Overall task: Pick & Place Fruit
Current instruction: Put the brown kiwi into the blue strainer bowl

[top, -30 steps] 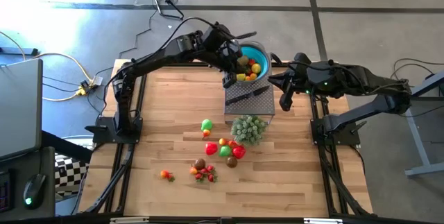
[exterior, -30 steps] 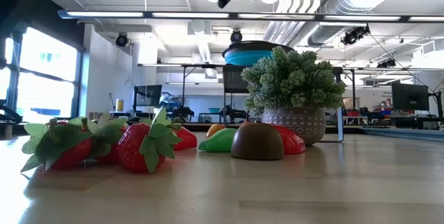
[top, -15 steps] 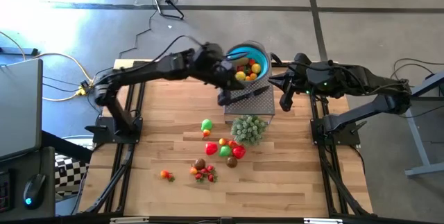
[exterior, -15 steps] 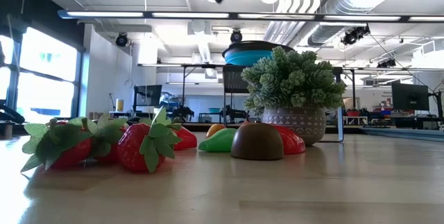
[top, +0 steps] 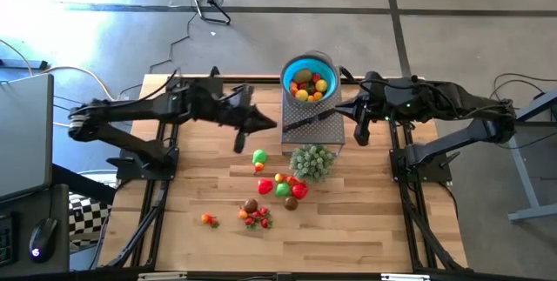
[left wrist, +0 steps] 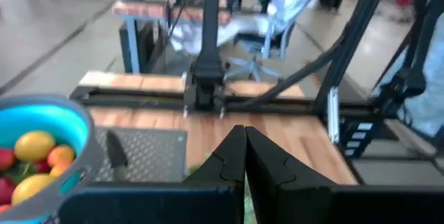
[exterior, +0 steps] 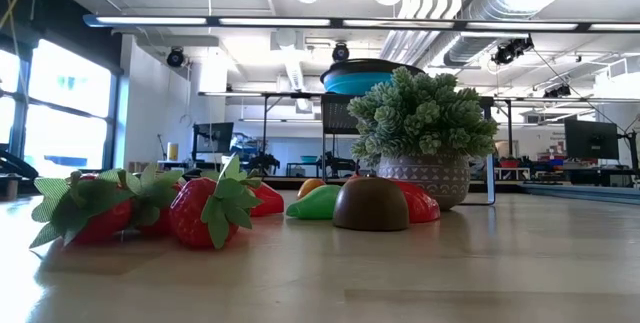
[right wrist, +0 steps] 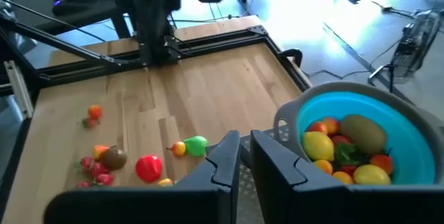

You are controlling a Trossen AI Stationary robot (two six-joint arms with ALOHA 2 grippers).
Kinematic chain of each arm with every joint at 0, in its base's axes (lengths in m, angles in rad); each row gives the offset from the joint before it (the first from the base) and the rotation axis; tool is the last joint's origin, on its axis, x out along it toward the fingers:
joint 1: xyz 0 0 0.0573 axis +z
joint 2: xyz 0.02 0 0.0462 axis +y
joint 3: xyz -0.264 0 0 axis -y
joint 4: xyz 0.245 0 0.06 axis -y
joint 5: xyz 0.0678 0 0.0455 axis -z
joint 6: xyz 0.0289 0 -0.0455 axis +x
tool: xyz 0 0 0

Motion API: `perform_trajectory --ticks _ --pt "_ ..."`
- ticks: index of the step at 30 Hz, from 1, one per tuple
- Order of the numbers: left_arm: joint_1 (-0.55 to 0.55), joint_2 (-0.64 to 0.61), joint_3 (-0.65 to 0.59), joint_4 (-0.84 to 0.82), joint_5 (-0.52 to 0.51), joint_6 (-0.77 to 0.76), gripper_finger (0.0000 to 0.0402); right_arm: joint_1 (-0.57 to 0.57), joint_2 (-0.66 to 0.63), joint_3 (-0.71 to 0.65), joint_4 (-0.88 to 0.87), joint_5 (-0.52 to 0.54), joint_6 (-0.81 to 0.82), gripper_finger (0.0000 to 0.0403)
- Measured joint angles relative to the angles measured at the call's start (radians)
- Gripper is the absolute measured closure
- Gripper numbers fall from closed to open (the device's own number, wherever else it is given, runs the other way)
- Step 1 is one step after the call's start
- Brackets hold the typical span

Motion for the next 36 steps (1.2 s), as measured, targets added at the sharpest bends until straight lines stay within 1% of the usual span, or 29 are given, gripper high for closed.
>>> perform_trajectory --ticks 4,7,10,14,17,23,25,29,36 --pt "-0.083 -0.094 -0.083 0.009 -0.122 -0.043 0.0401 0.000 0.004 0.000 0.000 -0.001 0.000 0.0374" --pt "-0.167 -0.149 -0.135 0.001 -0.236 -0.071 0.0401 0.000 0.006 0.000 0.000 -0.010 0.000 0.0374" --pt "-0.257 -0.191 -0.178 0.029 -0.336 -0.093 0.0401 0.000 0.010 0.000 0.003 -0.033 0.010 0.0374" --pt "-0.363 -0.231 -0.222 0.066 -0.405 -0.087 0.0401 0.003 0.024 0.001 0.002 -0.052 0.068 0.0374" --pt "-0.426 -0.251 -0.241 0.068 -0.438 -0.096 0.0401 0.016 0.042 0.001 0.003 -0.051 0.088 0.0374" --pt "-0.515 -0.268 -0.247 0.021 -0.440 -0.130 0.0401 0.029 0.108 0.001 0.070 -0.047 0.096 0.0374" --pt "-0.532 -0.277 -0.247 -0.035 -0.441 -0.186 0.0401 0.028 0.131 0.001 0.112 -0.045 0.103 0.0374" --pt "-0.554 -0.281 -0.246 -0.150 -0.454 -0.360 0.0401 0.028 0.185 0.001 0.158 -0.038 0.105 0.0374" --pt "-0.554 -0.279 -0.246 -0.353 -0.502 -0.618 0.0401 0.028 0.252 0.001 0.177 -0.040 0.115 0.0374"
